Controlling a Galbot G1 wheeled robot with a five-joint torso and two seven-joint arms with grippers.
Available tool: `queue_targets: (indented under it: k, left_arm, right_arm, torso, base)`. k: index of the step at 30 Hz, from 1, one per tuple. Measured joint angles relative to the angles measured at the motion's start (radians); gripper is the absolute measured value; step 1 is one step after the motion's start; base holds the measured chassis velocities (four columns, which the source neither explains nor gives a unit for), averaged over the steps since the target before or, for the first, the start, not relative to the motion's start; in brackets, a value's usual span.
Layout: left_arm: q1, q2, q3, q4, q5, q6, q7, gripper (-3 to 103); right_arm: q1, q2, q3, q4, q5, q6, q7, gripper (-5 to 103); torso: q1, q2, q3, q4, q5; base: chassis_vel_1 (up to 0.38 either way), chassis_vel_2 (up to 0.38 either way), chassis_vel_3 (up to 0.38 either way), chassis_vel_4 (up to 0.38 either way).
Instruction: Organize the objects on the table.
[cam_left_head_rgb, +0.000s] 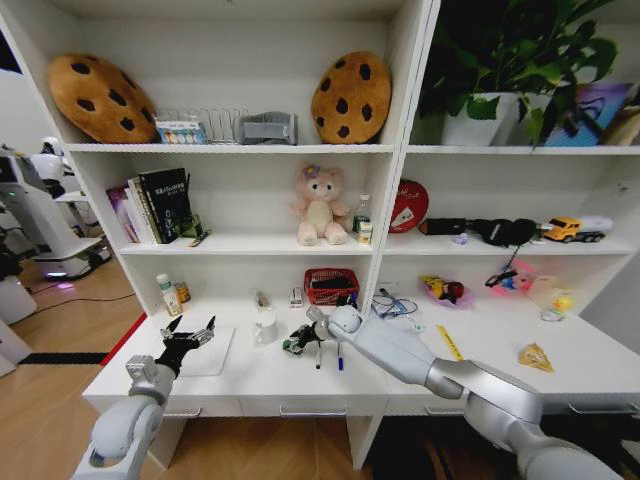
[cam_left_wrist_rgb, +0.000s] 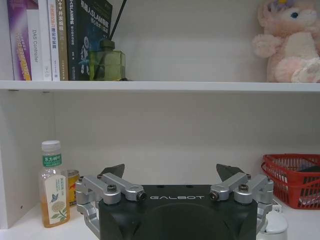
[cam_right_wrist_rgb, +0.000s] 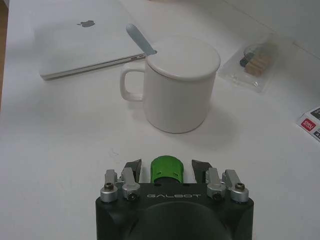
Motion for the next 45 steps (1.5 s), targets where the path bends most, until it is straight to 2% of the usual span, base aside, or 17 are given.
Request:
queue_targets:
  k: [36,45]
  left_arm:
    - [0.000,0.000,0.000,0.000,0.000,0.000,0.000,100]
    - [0.000,0.000,0.000,0.000,0.000,0.000,0.000,100]
  right_arm:
    - [-0.020,-0.035,0.007,0.033,0.006,-0.010,0.011,59]
    - [-0.032,-0.033,0.016,0.035,0.010,-0.010,0.022,44]
  torso:
    - [0.000,0.000,0.000,-0.0001,0.0000]
    - [0.000,0.000,0.000,-0.0001,0.0000]
  base:
    - [0.000,0.000,0.000,0.000]
    - [0.000,0.000,0.000,0.000]
